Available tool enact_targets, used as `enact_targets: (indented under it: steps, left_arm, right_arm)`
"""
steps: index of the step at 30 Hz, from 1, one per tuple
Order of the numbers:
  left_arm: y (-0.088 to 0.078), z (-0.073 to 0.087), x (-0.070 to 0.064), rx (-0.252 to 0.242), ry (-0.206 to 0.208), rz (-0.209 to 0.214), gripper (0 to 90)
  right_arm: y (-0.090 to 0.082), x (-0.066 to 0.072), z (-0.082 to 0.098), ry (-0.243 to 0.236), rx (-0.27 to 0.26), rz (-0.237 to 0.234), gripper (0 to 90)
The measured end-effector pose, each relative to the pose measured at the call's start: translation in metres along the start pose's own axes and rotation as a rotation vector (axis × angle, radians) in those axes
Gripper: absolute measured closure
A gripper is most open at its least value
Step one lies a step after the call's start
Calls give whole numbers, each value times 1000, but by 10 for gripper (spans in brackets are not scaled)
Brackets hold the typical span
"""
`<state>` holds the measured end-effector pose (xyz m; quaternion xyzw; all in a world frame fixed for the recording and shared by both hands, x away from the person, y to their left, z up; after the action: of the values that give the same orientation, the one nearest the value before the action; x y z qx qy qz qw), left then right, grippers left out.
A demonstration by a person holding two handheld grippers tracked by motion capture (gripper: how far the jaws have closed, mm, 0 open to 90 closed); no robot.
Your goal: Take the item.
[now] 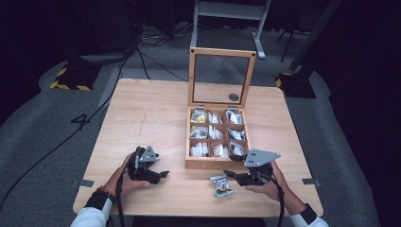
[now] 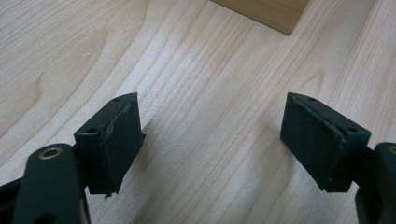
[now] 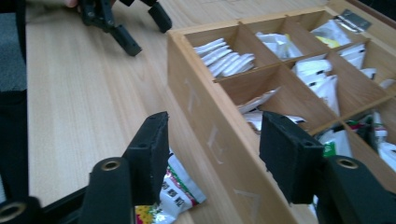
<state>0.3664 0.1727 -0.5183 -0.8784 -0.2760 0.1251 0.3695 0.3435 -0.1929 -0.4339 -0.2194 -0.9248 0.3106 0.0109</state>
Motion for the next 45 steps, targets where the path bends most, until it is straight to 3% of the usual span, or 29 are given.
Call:
enact_targets:
  steps: [10, 11, 12, 13, 14, 19, 25, 34, 35, 39, 45]
  left_arm:
    - [2, -2, 2, 8, 0, 0, 185]
    - [3, -3, 3, 13, -1, 0, 165]
    - [3, -3, 3, 13, -1, 0, 163]
    - [3, -4, 6, 13, 4, 0, 162]
    - [3, -4, 6, 13, 4, 0, 162]
    - [5, -6, 15, 9, 7, -2, 156]
    - [8, -10, 26, 15, -28, -24, 163]
    - [11, -17, 30, 10, -30, -44, 211]
    - [9, -22, 34, -9, -55, -33, 207]
    - [7, -31, 39, -50, -75, -38, 210]
    - [6, -50, 44, -107, -74, -51, 210]
  right_arm:
    - [-9, -27, -1, 23, -30, 42, 384]
    - [-13, -35, -1, 29, -50, 71, 389]
    - [-13, -35, -1, 29, -50, 71, 389]
    - [-16, -45, 0, 53, -57, 88, 385]
    - [-16, -45, 0, 53, -57, 88, 385]
    - [-22, -72, 8, 111, -51, 143, 389]
    - [-26, -90, 14, 175, -69, 177, 371]
    - [-29, -109, 16, 214, -80, 219, 367]
    - [-27, -115, 16, 224, -75, 237, 366]
    - [-25, -120, 17, 221, -66, 256, 368]
    - [-21, -133, 16, 245, -38, 257, 367]
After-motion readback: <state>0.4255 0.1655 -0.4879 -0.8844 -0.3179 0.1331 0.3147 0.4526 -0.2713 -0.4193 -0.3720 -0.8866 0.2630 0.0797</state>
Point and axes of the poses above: each handheld gripper's, and its own axes: y roughly forward along the jaws, z roughly out of its underside, x roughly to its left, the point moved 2 cm from there along y, roughly forward along the jaws
